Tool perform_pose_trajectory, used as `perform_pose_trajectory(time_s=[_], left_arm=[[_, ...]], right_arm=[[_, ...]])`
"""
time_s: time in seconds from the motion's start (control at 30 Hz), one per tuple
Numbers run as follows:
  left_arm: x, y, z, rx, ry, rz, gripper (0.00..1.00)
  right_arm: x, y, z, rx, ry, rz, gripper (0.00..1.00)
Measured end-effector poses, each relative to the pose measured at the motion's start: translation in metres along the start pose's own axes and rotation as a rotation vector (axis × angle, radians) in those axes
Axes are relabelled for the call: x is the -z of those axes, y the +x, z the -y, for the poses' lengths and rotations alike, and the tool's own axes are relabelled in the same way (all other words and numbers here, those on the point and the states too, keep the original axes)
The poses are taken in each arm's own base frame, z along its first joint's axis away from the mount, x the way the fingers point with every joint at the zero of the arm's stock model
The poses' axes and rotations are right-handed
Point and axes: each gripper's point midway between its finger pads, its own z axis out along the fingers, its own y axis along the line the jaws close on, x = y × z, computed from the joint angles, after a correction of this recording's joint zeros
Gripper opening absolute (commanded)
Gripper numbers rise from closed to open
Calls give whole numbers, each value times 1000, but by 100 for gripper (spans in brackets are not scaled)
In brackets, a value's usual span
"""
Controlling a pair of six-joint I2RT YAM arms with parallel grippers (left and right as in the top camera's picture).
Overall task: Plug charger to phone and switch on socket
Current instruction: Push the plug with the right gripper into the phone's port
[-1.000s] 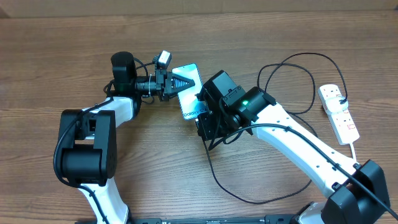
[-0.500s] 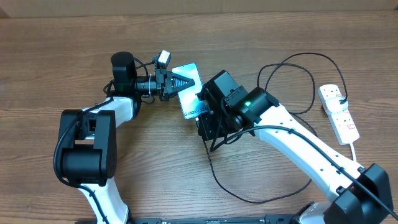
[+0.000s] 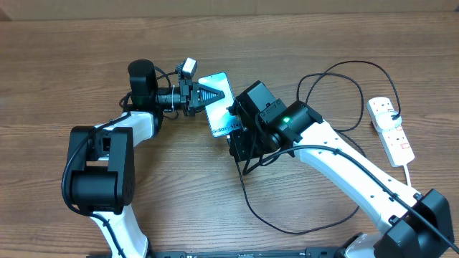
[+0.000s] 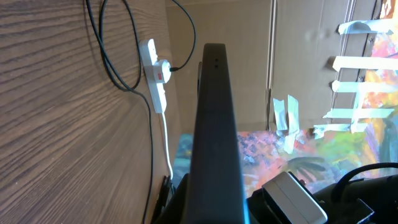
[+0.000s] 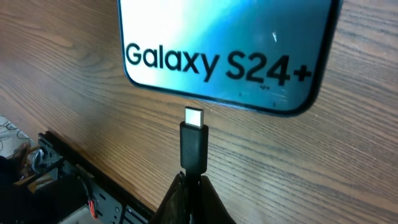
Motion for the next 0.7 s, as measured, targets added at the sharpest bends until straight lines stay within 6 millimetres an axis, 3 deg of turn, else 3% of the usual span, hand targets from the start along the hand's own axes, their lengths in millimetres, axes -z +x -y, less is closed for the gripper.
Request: perform_pose_trajectory(time_s=[0.7], left_arm=[[0,1,0,39,2,-3,4]], right_arm=[[0,-4,3,1,19,20,4]])
